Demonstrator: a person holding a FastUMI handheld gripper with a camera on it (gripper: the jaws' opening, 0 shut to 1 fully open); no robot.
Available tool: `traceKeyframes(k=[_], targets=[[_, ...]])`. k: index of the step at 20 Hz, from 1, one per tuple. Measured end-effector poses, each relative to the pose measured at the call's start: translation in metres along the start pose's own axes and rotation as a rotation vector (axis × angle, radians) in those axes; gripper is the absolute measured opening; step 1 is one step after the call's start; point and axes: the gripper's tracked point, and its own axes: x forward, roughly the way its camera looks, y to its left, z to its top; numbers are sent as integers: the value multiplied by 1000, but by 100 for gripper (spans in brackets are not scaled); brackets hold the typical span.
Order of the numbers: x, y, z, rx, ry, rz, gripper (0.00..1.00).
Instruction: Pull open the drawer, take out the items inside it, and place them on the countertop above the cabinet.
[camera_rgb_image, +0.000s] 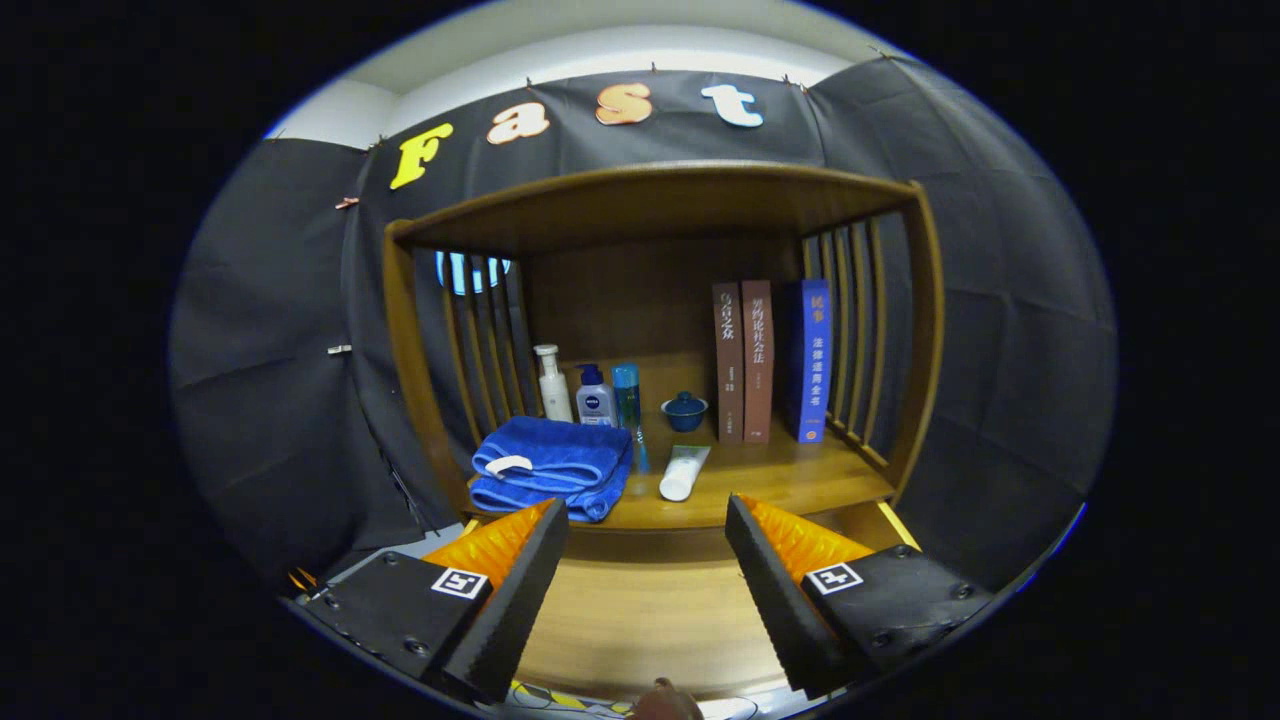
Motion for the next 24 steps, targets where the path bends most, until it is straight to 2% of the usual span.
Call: traceKeyframes(k=[3,9,14,17,21,24], targets=[[-42,6,-26,6,-72,18,99],[-89,13,-97,-1,-109,30,100],[-93,-2,-154,11,-90,-25,99],[-80,-14,-192,18,-8,-41,100],[-67,-26,-209,37,27,-75,100],[-58,-22,-212,24,38,-63,100]])
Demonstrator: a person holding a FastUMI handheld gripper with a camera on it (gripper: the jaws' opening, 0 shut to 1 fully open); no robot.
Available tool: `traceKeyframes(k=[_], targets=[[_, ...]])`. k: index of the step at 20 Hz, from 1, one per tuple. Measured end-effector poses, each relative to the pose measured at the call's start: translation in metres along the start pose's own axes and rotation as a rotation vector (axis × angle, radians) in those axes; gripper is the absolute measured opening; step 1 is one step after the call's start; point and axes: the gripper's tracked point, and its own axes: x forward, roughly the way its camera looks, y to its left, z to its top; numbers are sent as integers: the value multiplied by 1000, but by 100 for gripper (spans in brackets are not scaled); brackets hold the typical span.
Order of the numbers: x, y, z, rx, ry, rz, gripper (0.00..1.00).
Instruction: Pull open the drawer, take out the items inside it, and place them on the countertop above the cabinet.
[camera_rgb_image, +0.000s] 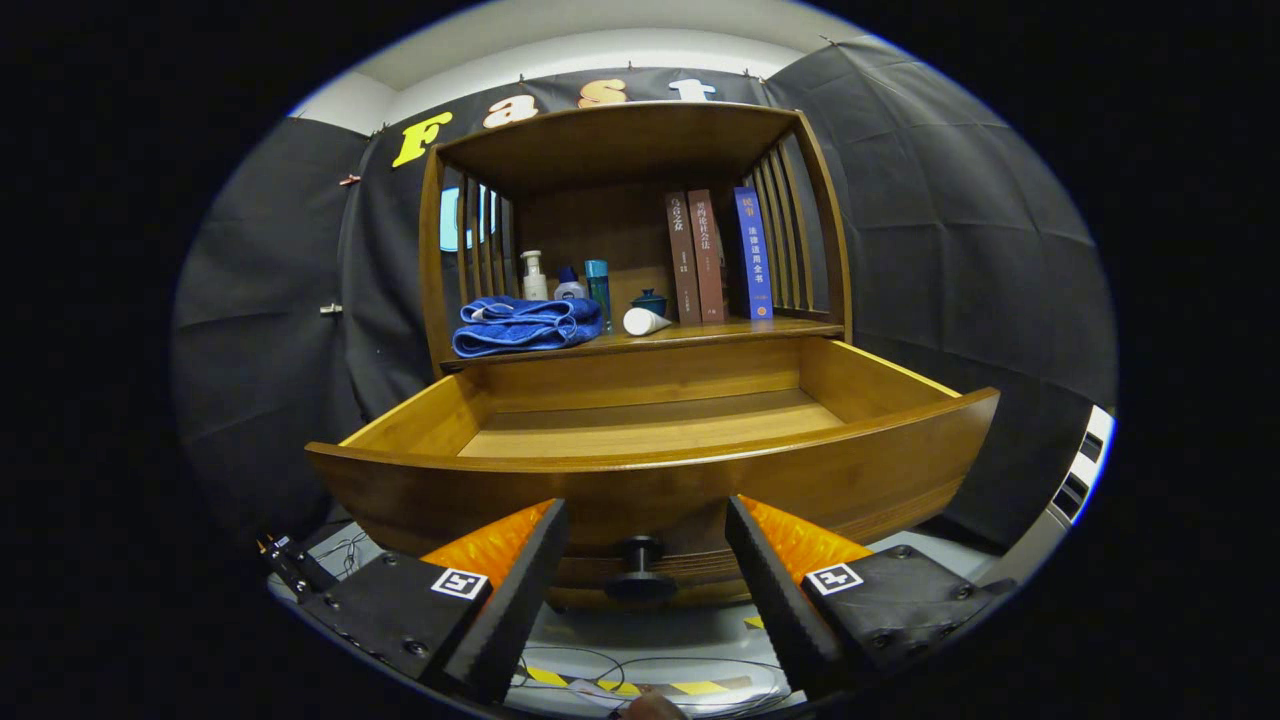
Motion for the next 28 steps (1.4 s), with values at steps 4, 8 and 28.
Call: traceKeyframes(k=[4,8,28], targets=[[0,-1,2,-14,-16,-17,99],[6,0,4,-8,-14,-21,100],[168,3,40,-5,-16,-23,100]])
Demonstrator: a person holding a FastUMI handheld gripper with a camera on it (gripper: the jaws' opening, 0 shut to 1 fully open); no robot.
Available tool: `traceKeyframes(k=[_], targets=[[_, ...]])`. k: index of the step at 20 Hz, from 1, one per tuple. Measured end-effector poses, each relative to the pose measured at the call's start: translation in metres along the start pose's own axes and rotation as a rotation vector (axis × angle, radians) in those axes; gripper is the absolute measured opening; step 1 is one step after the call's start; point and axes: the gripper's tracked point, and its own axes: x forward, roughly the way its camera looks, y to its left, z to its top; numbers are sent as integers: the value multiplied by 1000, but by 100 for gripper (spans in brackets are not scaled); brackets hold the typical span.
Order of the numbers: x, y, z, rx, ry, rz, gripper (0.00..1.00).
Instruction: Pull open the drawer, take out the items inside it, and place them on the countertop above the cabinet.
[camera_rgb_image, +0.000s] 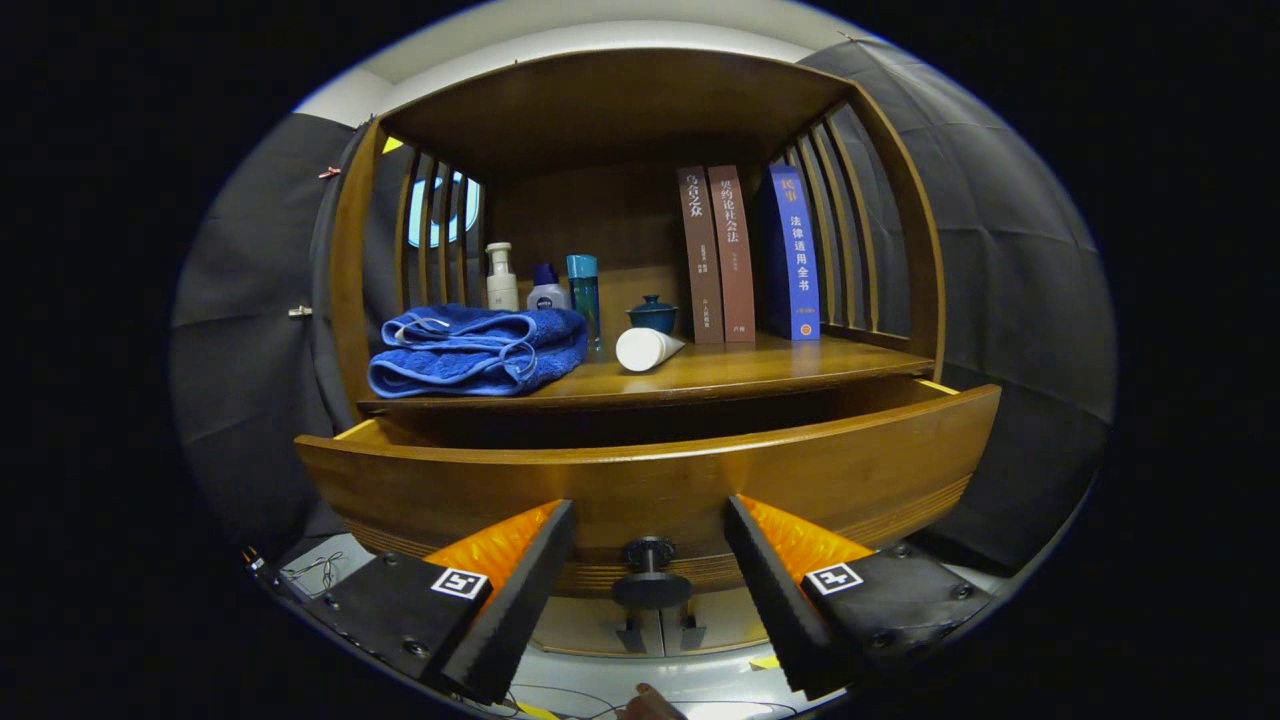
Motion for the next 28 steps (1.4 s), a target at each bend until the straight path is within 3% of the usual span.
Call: traceKeyframes(k=[13,28], targets=[[58,1,2,-13,26,-14,100],[43,4,5,-34,49,-15,100]])
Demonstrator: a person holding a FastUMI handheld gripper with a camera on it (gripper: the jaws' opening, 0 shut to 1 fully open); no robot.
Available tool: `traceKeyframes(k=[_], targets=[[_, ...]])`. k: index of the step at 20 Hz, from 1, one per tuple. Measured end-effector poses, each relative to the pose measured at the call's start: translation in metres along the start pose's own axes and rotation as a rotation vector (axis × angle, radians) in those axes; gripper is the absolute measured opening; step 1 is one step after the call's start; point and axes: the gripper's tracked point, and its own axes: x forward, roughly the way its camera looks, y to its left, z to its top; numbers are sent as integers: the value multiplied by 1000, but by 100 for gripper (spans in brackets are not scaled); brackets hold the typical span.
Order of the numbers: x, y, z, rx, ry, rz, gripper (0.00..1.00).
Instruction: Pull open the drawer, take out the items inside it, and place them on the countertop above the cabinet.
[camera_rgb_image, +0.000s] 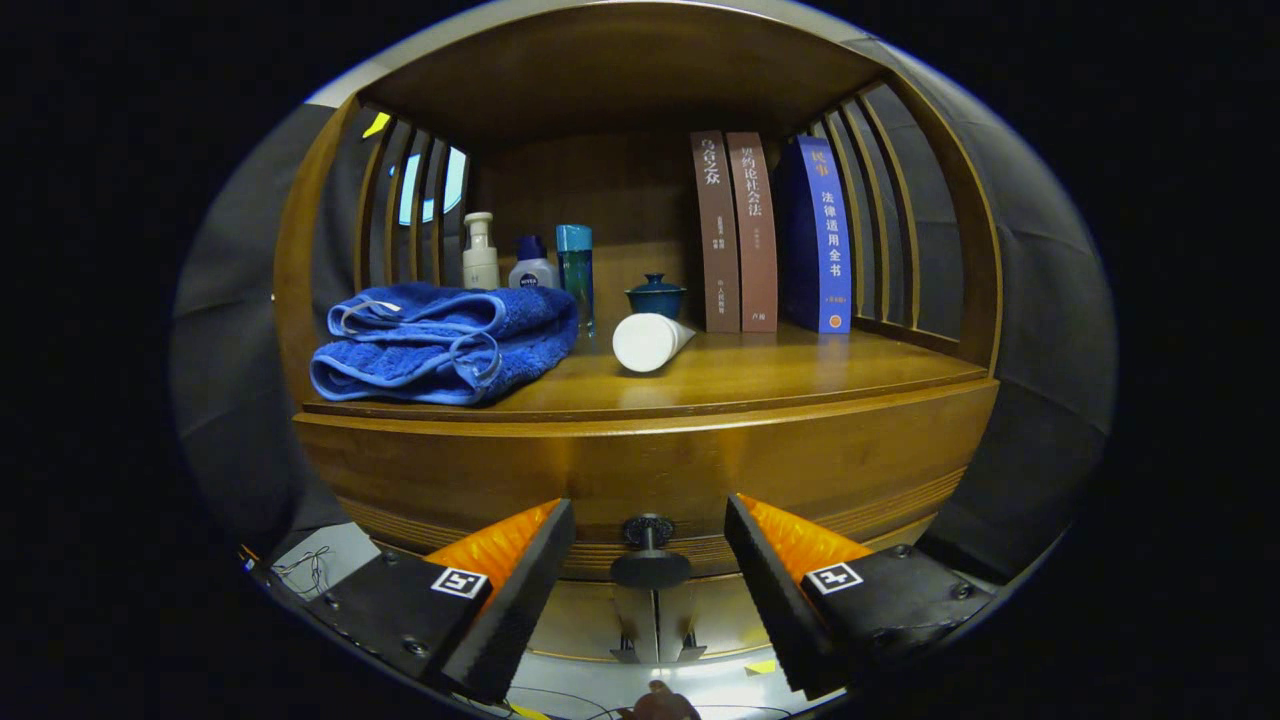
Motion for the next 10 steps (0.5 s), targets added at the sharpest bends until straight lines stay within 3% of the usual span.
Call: traceKeyframes(k=[4,10], targets=[[-27,6,27,-16,-37,17,100],[-93,22,109,-55,-146,55,100]])
